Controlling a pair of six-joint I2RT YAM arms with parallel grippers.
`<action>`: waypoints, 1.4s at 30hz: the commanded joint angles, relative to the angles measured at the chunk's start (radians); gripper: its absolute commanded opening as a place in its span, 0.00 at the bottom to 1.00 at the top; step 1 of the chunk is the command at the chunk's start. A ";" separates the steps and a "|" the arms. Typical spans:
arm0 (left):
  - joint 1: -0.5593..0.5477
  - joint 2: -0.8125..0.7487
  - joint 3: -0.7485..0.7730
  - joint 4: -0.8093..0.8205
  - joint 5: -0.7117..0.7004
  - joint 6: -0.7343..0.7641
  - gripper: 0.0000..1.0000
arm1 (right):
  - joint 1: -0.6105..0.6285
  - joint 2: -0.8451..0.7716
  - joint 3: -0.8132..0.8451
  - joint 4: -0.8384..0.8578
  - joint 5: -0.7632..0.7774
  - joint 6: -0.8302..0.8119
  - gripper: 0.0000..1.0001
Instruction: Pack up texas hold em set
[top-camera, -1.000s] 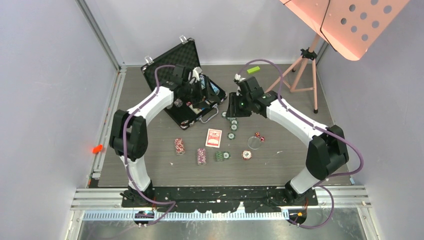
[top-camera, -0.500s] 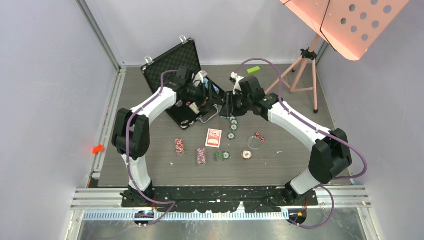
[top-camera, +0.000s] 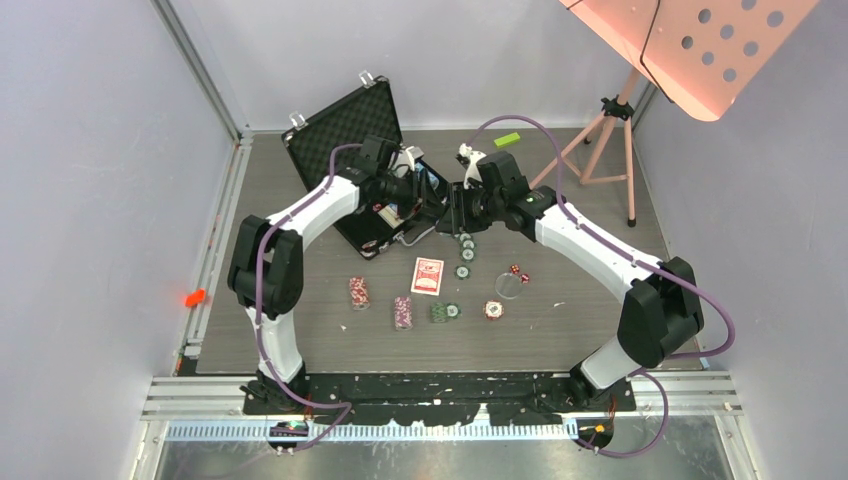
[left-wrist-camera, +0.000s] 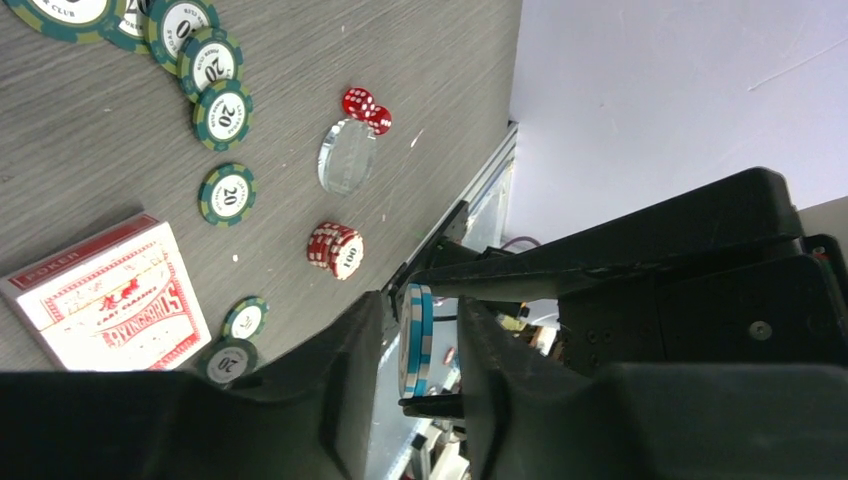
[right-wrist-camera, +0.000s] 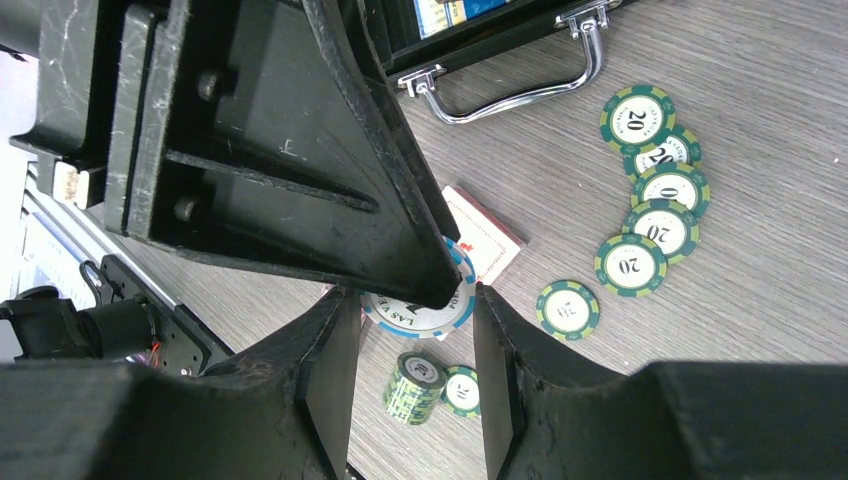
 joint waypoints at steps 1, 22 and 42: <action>-0.001 0.001 0.003 0.007 0.041 0.001 0.31 | 0.004 -0.047 0.042 0.039 -0.009 -0.019 0.01; -0.009 -0.068 0.021 0.005 -0.250 0.182 0.00 | 0.004 -0.237 -0.093 0.067 0.145 0.054 0.98; -0.038 -0.102 -0.072 0.495 -0.583 0.546 0.00 | 0.003 -0.634 -0.401 0.118 0.528 0.119 0.93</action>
